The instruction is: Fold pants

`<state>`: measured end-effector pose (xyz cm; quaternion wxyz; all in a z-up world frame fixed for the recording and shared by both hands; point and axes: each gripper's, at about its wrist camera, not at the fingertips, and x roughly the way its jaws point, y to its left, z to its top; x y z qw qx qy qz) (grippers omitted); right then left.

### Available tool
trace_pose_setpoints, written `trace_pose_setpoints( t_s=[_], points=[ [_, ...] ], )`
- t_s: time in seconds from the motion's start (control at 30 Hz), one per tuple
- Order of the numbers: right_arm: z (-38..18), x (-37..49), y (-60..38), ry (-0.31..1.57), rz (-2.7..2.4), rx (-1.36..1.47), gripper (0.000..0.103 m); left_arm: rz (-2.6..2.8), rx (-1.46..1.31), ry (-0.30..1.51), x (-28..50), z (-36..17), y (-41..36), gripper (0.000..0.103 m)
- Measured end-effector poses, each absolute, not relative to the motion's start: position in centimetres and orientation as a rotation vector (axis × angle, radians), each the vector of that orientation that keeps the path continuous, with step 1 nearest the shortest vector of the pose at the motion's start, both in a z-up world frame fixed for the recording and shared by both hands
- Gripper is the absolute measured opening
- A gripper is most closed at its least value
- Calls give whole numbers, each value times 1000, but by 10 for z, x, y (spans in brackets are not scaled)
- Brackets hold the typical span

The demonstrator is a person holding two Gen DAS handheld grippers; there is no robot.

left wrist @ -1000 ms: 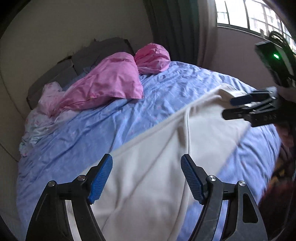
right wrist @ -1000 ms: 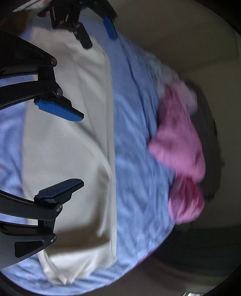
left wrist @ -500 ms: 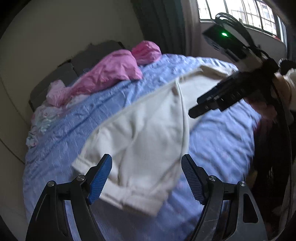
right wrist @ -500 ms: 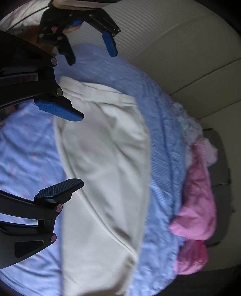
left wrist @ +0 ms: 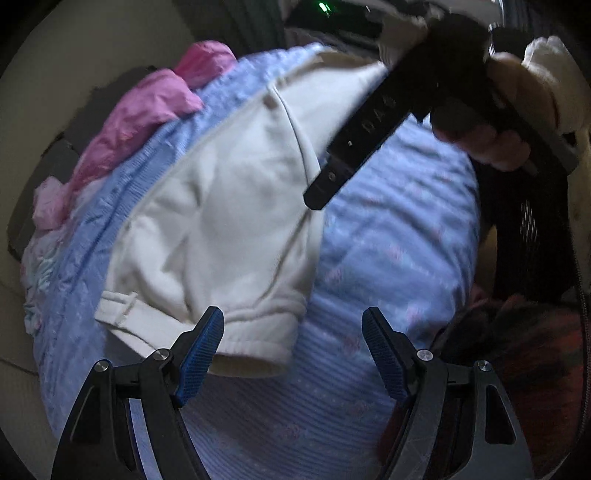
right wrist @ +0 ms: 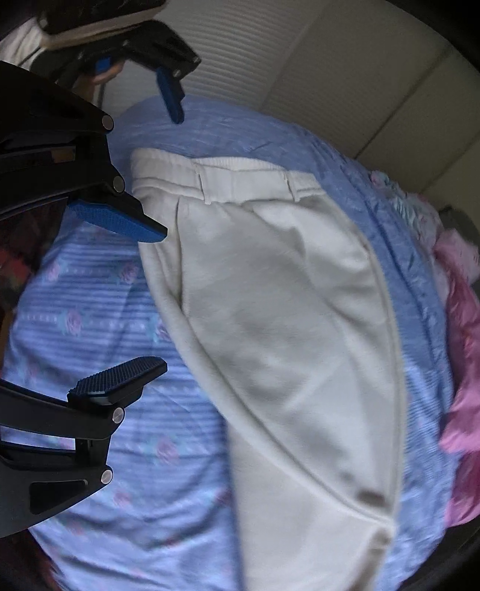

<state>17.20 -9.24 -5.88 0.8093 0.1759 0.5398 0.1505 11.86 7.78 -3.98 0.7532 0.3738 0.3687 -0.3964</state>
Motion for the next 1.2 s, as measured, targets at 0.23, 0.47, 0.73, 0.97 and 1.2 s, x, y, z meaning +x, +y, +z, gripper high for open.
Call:
trace_pose_setpoints(
  t_s=[0.23,0.47,0.73,0.97,1.2],
  points=[
    [-83,177,-85,1195,314,405,64,-770,909,786,128,-67,72,62],
    [-75,186,-91,1166,294,383,59,-739,835,808,144,-60,82,17],
    [-26,213,-111,1029,272,412,58,-500,507,731,210,14,126,15],
    [16,271,-100,949,269,359,58,-328,261,808,316,42,165,15],
    [10,337,-75,952,242,243,58,-219,275,931,398,1,164,15]
  ],
)
